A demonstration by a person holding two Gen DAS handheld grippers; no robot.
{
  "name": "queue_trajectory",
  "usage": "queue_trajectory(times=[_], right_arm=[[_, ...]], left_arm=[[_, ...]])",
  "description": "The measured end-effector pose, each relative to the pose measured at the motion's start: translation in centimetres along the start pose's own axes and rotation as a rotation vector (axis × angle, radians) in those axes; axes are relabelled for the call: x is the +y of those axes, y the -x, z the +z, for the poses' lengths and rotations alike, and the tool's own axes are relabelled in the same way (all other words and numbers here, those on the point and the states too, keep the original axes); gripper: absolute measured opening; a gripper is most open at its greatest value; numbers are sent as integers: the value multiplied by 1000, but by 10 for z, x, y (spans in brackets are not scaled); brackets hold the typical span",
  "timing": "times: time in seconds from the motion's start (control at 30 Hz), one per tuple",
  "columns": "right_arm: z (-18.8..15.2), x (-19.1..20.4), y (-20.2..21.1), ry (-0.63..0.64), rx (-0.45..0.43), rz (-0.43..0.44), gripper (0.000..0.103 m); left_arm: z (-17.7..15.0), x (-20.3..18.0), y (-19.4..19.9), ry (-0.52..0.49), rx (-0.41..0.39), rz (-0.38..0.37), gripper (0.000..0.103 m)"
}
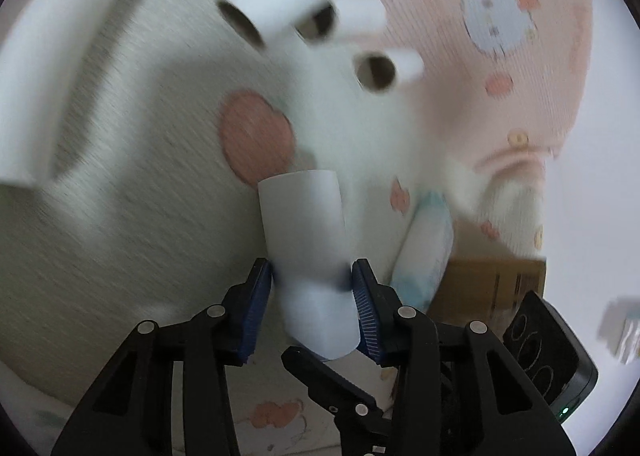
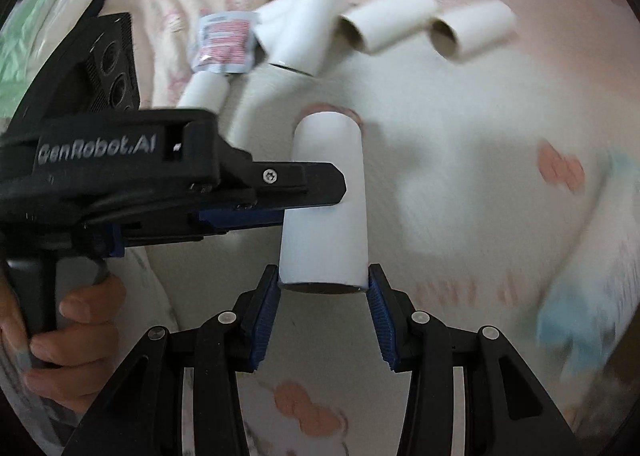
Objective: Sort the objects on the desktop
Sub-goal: 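Carry the held tube over to the cardboard box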
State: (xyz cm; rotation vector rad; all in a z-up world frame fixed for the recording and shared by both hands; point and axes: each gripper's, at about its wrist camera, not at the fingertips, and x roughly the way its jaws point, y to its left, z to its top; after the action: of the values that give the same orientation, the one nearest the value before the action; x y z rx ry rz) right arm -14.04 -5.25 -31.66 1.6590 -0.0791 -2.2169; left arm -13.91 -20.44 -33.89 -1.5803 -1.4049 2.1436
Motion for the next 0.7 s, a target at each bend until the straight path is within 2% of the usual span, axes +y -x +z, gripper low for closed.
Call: queue_trajectory(times=[0.1, 0.3, 0.37, 0.43, 0.47, 0.53, 0.7], right_arm=[[-18, -9, 7, -36, 6, -18, 41], [-51, -19, 13, -58, 39, -66, 42], [-57, -24, 15, -87, 43, -61, 42], [-58, -27, 17, -114, 51, -54, 47], [-57, -29, 20, -119, 38, -56, 52], [-55, -31, 24, -119, 20, -68, 55], [-42, -41, 23, -157, 12, -48, 55]], left_arm=[[-17, -8, -10, -44, 32, 1, 46], [-53, -29, -29, -182, 94, 55, 46], [-55, -37, -29, -215, 89, 84, 46], [-56, -44, -21, -254, 45, 76, 50], [-57, -43, -17, -257, 30, 60, 52], [-56, -38, -15, -228, 26, 45, 55], [-47, -21, -26, -126, 50, 35, 55]])
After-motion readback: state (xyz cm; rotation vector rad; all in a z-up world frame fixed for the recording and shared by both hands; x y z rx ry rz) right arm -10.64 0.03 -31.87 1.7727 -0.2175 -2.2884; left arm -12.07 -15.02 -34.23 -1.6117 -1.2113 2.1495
